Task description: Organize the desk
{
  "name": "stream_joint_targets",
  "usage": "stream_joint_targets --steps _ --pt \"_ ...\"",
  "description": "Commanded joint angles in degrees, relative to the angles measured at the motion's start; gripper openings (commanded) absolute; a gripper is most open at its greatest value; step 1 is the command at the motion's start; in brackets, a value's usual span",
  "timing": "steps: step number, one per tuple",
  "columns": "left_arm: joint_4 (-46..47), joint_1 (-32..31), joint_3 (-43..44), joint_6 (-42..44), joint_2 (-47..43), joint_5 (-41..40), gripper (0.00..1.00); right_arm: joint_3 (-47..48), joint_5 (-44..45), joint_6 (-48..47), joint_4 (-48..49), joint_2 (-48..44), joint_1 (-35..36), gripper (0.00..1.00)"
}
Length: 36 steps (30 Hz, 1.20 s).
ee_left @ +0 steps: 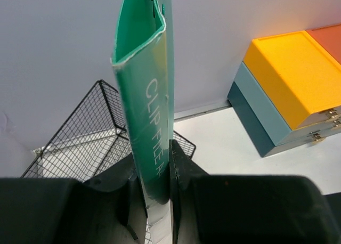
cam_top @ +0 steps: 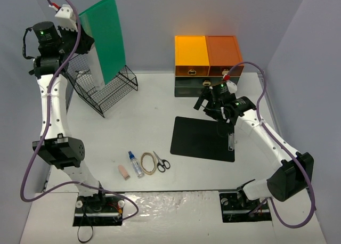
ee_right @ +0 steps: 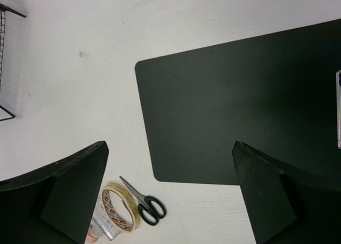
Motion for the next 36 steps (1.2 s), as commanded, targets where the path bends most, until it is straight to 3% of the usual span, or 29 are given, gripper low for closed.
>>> stream_joint_targets --steps 1,13,25,36 --pt "9.17 2.64 4.22 -0.61 -0.05 2.08 0.00 -0.24 -0.79 -2.61 1.70 -0.19 -0.34 1.00" --pt "2.76 5.06 18.25 2.94 9.85 3.89 0.00 -1.86 -1.21 -2.52 1.79 0.86 -0.43 1.00" --pt "3.26 11.69 15.86 4.34 11.74 10.74 0.00 -5.75 -2.64 -0.38 3.94 0.90 -0.34 1.00" --pt "10.65 18.03 16.96 -3.99 16.24 18.63 0.00 -5.68 -3.27 0.22 5.23 2.67 0.68 1.00"
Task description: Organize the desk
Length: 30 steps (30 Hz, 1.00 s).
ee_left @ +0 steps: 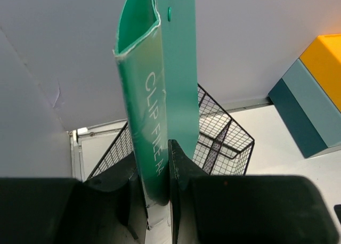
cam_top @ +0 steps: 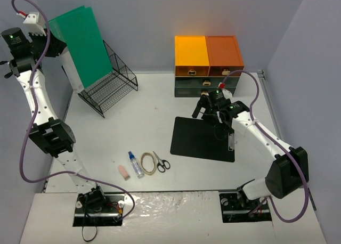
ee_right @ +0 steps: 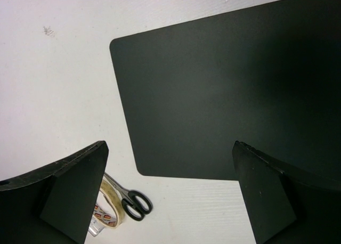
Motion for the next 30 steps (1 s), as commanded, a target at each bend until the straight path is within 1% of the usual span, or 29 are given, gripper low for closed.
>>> stream_joint_targets --steps 1,5,10,14,18,22,26,30 --pt "10.70 1.63 4.68 -4.16 0.47 5.01 0.00 0.58 -0.72 0.39 2.56 0.81 0.76 1.00" --pt "11.30 1.24 6.56 -5.58 2.27 6.48 0.00 -0.23 -1.10 0.42 3.46 0.88 0.78 1.00" --pt "9.90 -0.99 7.25 -3.94 2.00 6.36 0.00 -0.24 -1.36 -0.30 4.34 1.08 0.79 1.00" --pt "9.84 -2.41 11.81 -4.96 4.72 6.95 0.00 -1.24 -2.85 -0.51 5.87 1.31 0.83 1.00" --pt "11.95 -4.10 14.06 -6.08 6.37 5.92 0.00 -2.01 -3.57 -0.58 6.43 0.85 0.81 1.00" --pt "14.10 -4.23 16.18 -8.49 9.00 6.42 0.00 -1.91 -3.71 -1.04 6.37 0.50 0.72 1.00" --pt "14.19 -4.31 14.71 -8.00 9.58 6.50 0.00 -1.91 -4.08 -1.33 6.45 0.59 0.78 1.00" --pt "14.20 -4.32 9.40 -5.68 7.74 6.34 0.00 -1.99 -4.71 -1.52 6.89 1.05 0.70 1.00"
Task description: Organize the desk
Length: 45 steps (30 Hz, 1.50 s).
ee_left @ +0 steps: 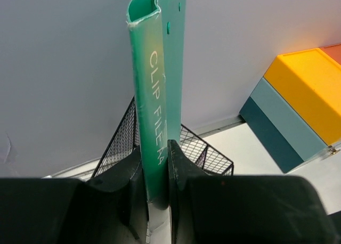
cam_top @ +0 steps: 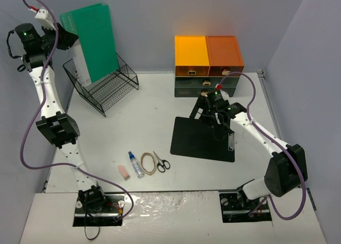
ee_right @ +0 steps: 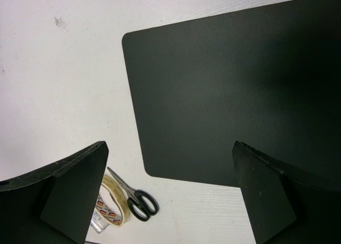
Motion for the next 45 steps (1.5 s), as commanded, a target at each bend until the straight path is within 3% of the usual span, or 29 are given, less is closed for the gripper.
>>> stream_joint_targets --steps 1,11,18,35,39,45 --pt "6.43 -0.29 -3.92 2.49 -4.23 0.41 0.00 0.33 -1.50 -1.26 2.22 0.20 0.34 1.00" --pt "6.00 -0.20 -9.23 6.37 -7.60 -0.39 0.00 0.80 -3.23 -1.10 3.86 1.39 0.88 1.00" --pt "11.07 -0.03 -10.75 4.25 -9.82 -0.34 0.00 1.86 -3.50 -1.62 4.00 2.00 1.38 1.00" --pt "53.72 0.59 -28.67 -18.45 -11.94 0.14 0.00 2.76 -4.19 -2.56 5.04 1.66 5.31 1.00" --pt "55.98 0.24 -30.18 -21.92 -10.94 0.87 0.00 2.64 -4.19 -1.89 5.04 1.48 5.57 1.00" --pt "51.65 -0.96 -32.98 -20.42 -11.80 1.78 0.00 3.93 -4.28 -1.31 5.20 2.95 6.41 1.00"
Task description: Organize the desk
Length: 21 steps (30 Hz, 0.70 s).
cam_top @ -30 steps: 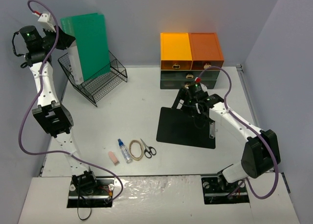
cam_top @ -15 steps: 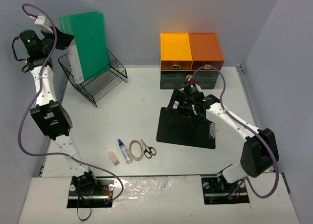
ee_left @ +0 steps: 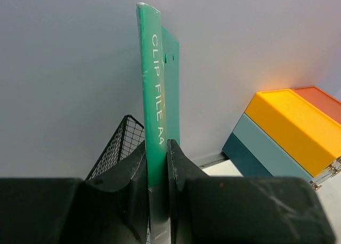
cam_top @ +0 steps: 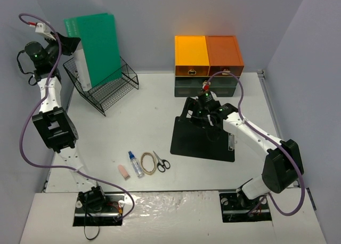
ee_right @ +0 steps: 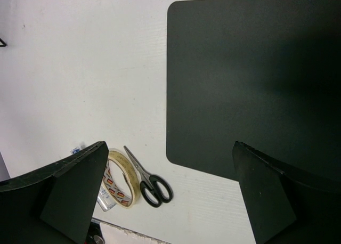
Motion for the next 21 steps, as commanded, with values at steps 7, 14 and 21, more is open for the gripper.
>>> stream_joint_targets --steps 7,14,21 --pt "0.25 -2.95 -4.70 3.50 -6.40 1.14 0.00 2.68 -0.24 1.11 1.59 -0.14 1.92 1.00" --pt "-10.09 -4.81 -5.12 8.95 -6.91 0.05 0.43 3.06 -0.71 1.96 1.64 -0.20 1.87 1.00" --pt "-18.75 -6.21 -2.75 14.33 -6.08 -1.17 0.72 5.37 -0.86 2.46 1.83 0.99 2.38 1.00"
